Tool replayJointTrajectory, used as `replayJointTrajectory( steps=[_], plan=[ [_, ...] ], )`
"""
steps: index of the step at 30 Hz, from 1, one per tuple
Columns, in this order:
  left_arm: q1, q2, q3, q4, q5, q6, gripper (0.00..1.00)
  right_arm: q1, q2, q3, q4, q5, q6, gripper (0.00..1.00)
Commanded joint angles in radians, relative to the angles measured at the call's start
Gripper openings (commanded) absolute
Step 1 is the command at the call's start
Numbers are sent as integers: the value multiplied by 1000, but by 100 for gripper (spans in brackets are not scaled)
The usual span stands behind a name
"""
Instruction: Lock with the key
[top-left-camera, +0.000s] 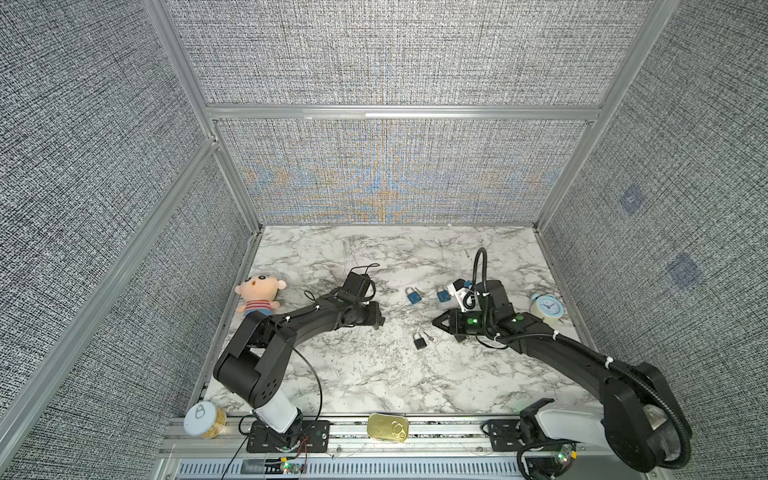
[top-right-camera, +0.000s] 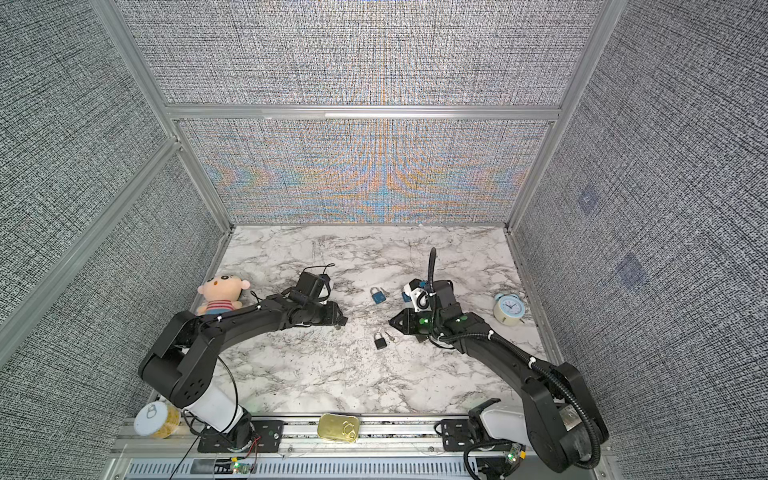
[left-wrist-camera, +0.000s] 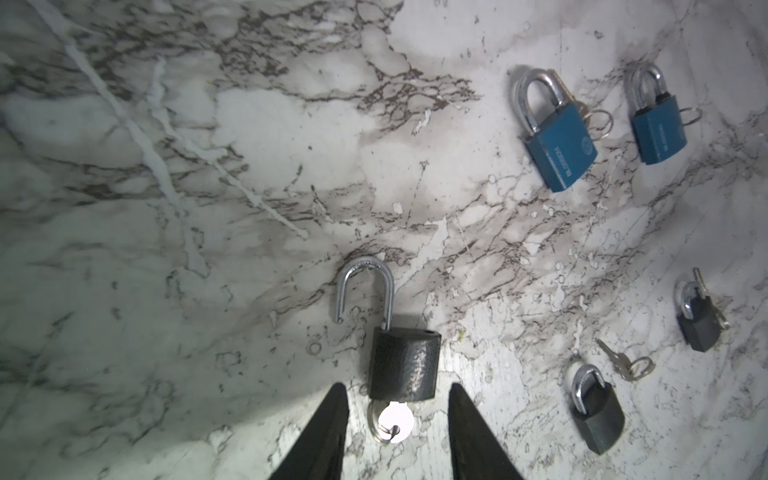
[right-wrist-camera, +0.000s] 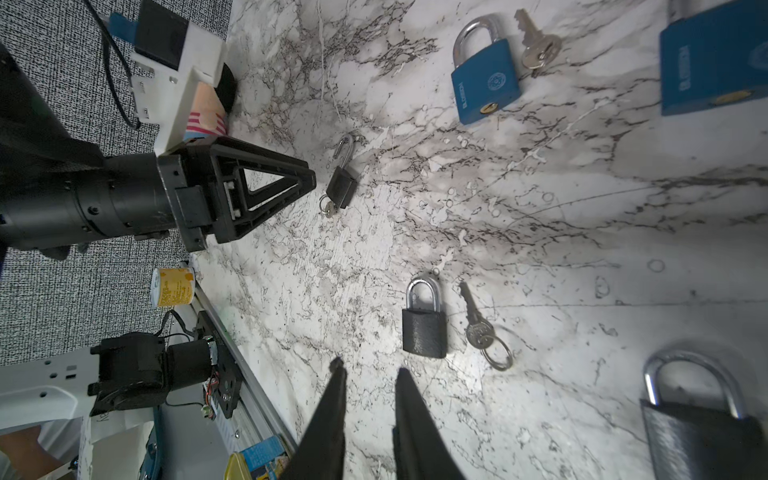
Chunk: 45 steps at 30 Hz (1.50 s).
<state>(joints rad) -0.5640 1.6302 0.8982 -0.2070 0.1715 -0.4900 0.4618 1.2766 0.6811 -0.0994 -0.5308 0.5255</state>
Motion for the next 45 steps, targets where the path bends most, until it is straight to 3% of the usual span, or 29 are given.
replayJointTrajectory(
  steps=[1,6,13,21,33,45],
  plan=[
    [4,-13,32,-95,-83,6,43,32,29,22,40,37,32,23],
    [22,-86,12,-150,-136,10,42,127,133,101,55,140,58,25],
    [96,-259,-93,-149,-102,-5,42,246,325,236,45,292,88,26],
    [154,-434,-187,-125,-12,-28,42,371,531,473,-58,523,93,41],
    [158,-565,-230,-115,3,-43,42,442,781,763,-282,689,102,47],
    [160,-620,-269,-65,21,-36,42,458,861,852,-410,747,111,47]
  ],
)
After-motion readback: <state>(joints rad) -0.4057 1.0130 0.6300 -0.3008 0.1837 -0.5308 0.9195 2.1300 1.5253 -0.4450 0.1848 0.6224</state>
